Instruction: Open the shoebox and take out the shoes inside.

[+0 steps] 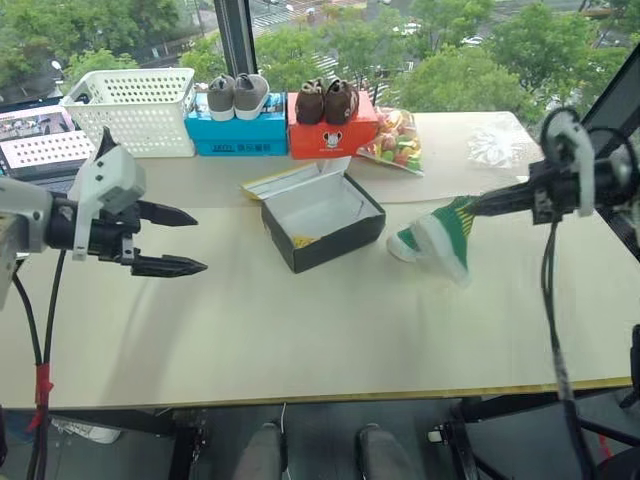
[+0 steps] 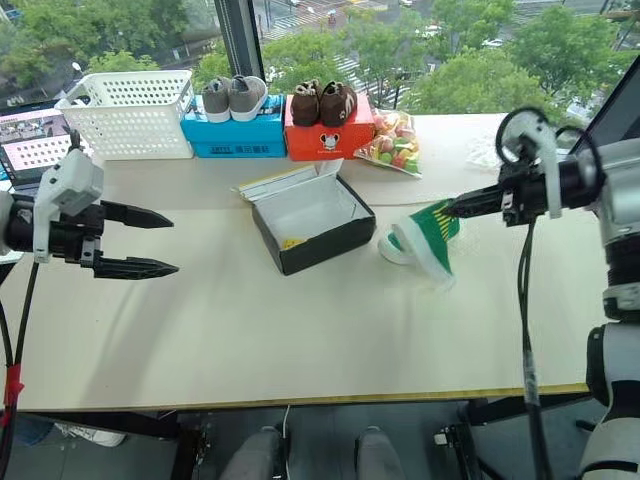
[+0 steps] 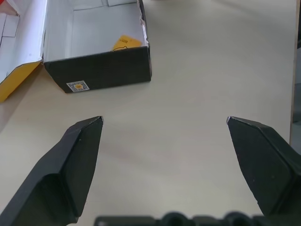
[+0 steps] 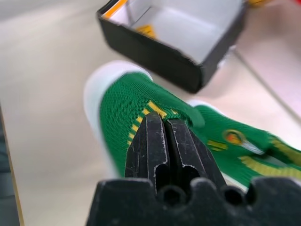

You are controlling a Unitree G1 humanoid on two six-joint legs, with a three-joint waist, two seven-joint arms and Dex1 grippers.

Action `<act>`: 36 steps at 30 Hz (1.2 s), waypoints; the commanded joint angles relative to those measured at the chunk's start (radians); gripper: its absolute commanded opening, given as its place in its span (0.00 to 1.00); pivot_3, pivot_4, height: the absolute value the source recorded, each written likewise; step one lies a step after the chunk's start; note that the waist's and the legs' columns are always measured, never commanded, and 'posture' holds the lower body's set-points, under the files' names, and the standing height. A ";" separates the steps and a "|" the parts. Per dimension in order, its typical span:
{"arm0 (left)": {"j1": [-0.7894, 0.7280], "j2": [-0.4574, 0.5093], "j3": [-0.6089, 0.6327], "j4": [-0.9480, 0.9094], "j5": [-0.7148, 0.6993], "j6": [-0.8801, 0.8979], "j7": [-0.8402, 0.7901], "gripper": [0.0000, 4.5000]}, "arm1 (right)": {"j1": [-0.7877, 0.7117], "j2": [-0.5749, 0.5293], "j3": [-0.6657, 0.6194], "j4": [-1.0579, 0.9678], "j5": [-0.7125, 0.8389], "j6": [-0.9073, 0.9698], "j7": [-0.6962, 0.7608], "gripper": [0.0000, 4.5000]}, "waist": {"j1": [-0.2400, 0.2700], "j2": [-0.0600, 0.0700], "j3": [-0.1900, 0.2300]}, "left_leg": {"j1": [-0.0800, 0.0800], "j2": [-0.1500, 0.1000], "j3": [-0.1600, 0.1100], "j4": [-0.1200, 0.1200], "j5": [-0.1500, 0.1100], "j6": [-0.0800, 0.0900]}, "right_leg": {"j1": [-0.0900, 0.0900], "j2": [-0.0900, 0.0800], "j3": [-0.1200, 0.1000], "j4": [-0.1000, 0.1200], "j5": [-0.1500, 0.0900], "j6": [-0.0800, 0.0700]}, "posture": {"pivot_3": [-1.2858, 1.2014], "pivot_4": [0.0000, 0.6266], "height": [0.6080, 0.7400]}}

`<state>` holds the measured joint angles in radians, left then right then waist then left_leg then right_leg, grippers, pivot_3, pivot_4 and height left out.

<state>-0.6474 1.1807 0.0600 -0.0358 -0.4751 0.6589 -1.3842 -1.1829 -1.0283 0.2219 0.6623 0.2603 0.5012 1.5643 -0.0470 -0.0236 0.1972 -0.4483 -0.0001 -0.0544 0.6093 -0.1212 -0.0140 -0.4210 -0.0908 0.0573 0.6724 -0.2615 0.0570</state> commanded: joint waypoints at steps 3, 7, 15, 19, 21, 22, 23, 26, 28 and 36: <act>0.016 -0.004 0.048 -0.030 -0.018 -0.004 0.026 1.00 | -0.178 -0.068 0.053 0.216 -0.047 -0.172 0.050 0.01 | -0.005 0.000 0.000 | 0.000 0.000 0.001 -0.001 0.000 0.000 | -0.001 0.000 0.001 0.000 0.000 0.000 | 0.52 0.24 1.00; 0.025 -0.004 0.058 -0.033 -0.023 -0.001 0.034 1.00 | -0.263 -0.087 0.059 0.411 -0.169 -0.272 0.046 0.01 | -0.012 0.000 0.000 | 0.000 0.000 0.002 -0.001 0.000 0.000 | -0.001 0.000 0.001 -0.001 0.000 0.000 | 0.52 0.24 1.00; 0.043 0.001 0.069 -0.048 -0.037 0.012 0.047 1.00 | -0.058 0.020 0.035 0.356 -0.081 -0.241 0.050 0.01 | -0.032 -0.001 -0.001 | 0.003 0.001 0.002 -0.002 0.000 0.000 | 0.002 0.001 0.002 -0.002 0.000 0.000 | 0.52 0.24 1.00; 0.056 0.012 0.081 -0.059 -0.047 0.022 0.051 1.00 | 0.166 0.034 0.016 0.016 0.068 -0.061 0.050 0.01 | -0.038 0.001 0.001 | 0.003 0.000 0.003 0.000 0.000 0.000 | 0.001 0.001 0.005 0.002 0.001 0.000 | 0.52 0.24 1.00; 0.065 0.017 0.090 -0.065 -0.052 0.030 0.054 1.00 | 0.275 0.043 -0.008 -0.170 0.113 0.047 0.044 0.01 | -0.036 0.002 0.001 | 0.002 -0.001 0.003 0.000 0.000 0.000 | -0.001 0.000 0.006 0.006 0.000 0.001 | 0.52 0.24 1.00; 0.069 0.018 0.093 -0.069 -0.054 0.034 0.057 1.00 | 0.324 0.053 -0.014 -0.251 0.130 0.099 0.021 0.01 | -0.036 0.002 0.001 | 0.002 -0.001 0.003 0.000 0.000 0.001 | -0.002 0.000 0.006 0.006 0.000 0.001 | 0.52 0.24 1.00; 0.075 0.019 0.098 -0.074 -0.057 0.038 0.059 1.00 | 0.362 0.059 -0.017 -0.318 0.143 0.146 -0.003 0.01 | -0.035 0.002 0.001 | 0.002 -0.001 0.003 0.000 -0.001 0.001 | -0.002 0.001 0.006 0.006 0.000 0.001 | 0.52 0.24 1.00; 0.091 0.020 0.112 -0.091 -0.065 0.051 0.065 1.00 | 0.431 0.082 -0.047 -0.465 0.180 0.237 -0.078 0.01 | -0.030 0.001 0.001 | 0.003 -0.001 0.003 0.002 -0.001 0.001 | 0.000 0.001 0.006 0.006 0.000 0.002 | 0.52 0.24 1.00; 0.100 0.021 0.120 -0.099 -0.068 0.057 0.067 1.00 | 0.441 0.110 -0.081 -0.503 0.192 0.269 -0.137 0.01 | -0.025 0.001 0.001 | 0.003 -0.001 0.003 0.003 -0.001 0.001 | 0.000 0.001 0.006 0.006 -0.003 0.007 | 0.52 0.24 1.00; 0.156 0.021 0.165 -0.135 -0.097 0.088 0.094 1.00 | 0.403 0.080 -0.119 -0.569 0.180 0.297 -0.185 0.66 | -0.013 0.001 0.001 | 0.002 0.000 0.003 0.004 -0.001 0.001 | 0.001 0.001 0.006 0.005 -0.002 0.007 | 0.52 0.24 1.00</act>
<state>-0.4994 1.1775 0.1794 -0.1433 -0.5540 0.7391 -1.2989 -0.7373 -0.9062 0.1478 0.1395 0.4328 0.7927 1.3717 -0.0600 -0.0229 0.1978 -0.4461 -0.0006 -0.0510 0.6137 -0.1219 -0.0132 -0.4206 -0.0904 0.0630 0.6769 -0.2633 0.0637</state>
